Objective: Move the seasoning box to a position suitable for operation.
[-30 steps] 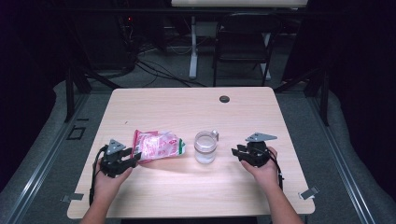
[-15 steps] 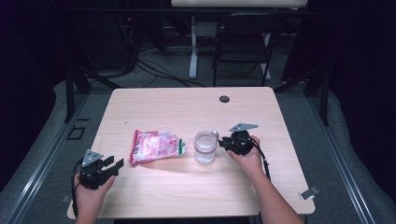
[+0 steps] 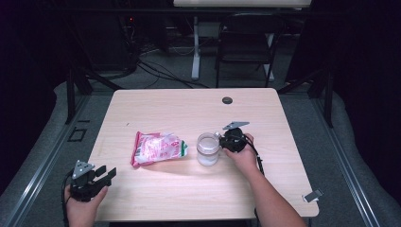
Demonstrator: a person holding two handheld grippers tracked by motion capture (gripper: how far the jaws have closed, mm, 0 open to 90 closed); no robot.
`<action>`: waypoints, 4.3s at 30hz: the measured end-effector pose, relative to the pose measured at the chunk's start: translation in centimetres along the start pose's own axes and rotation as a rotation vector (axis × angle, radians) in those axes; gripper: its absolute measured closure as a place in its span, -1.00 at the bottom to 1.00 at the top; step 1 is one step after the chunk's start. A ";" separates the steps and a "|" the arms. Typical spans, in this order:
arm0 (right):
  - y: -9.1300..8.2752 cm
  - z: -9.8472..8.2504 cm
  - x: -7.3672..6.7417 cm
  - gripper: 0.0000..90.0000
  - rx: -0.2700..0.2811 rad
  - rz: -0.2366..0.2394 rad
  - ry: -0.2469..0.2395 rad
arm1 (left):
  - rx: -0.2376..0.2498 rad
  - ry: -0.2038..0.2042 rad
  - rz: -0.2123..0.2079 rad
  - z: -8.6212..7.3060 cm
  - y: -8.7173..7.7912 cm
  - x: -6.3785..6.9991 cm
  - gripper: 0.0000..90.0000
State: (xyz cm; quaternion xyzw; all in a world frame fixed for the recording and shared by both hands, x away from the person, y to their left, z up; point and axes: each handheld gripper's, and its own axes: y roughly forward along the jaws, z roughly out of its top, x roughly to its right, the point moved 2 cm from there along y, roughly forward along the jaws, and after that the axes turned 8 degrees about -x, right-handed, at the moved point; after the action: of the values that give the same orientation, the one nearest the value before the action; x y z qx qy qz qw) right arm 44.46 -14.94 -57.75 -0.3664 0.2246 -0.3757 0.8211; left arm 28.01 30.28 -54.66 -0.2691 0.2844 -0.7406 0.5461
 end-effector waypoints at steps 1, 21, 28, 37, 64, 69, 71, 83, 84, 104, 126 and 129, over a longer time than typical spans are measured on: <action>0.1 0.1 0.0 0.83 0.000 -0.008 -0.002 | -0.003 0.000 -0.001 0.0 0.0 0.0 0.26; -1.8 -1.4 -1.2 0.90 -0.033 -0.109 -0.030 | 0.011 0.082 -0.078 2.0 1.9 2.4 0.29; -3.1 -2.9 -1.9 0.91 -0.047 -0.137 -0.008 | 0.007 0.154 -0.131 3.4 3.3 4.5 0.31; -5.0 -5.1 -3.7 0.88 -0.052 -0.135 0.022 | 0.016 0.233 -0.201 5.3 4.8 7.6 0.32; -10.7 -7.8 -6.9 0.43 -0.058 0.002 0.043 | 0.002 0.341 -0.323 8.9 5.0 13.4 0.31; -12.8 -7.0 -6.4 0.38 -0.017 -0.014 0.061 | 0.033 0.323 -0.305 10.1 3.9 14.0 0.32; -13.6 -6.4 -6.1 0.39 0.002 -0.018 0.067 | 0.044 0.312 -0.326 10.5 3.5 14.5 0.32; -14.8 -1.2 -6.5 0.33 0.053 -0.019 0.088 | 0.040 0.342 -0.438 12.1 3.0 18.5 0.39; -14.8 -1.0 -6.6 0.37 0.055 -0.008 0.101 | 0.050 0.335 -0.442 12.1 3.0 18.7 0.41; -13.2 -2.3 -6.9 0.82 0.009 0.042 0.115 | -0.050 0.352 -0.500 8.3 4.4 18.7 0.96; -12.4 -2.7 -7.2 0.91 -0.018 0.055 0.132 | -0.118 0.447 -0.525 6.6 5.7 20.7 1.00; -12.4 -2.7 -7.1 0.92 -0.017 0.051 0.130 | -0.129 0.457 -0.520 6.4 5.8 20.8 1.00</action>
State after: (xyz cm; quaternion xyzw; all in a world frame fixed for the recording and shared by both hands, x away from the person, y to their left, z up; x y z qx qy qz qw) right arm 32.71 -16.09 -49.22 -0.3425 0.2899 -0.3758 0.8108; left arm 30.96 8.06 -52.57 -0.1939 0.3674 -0.8764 0.2436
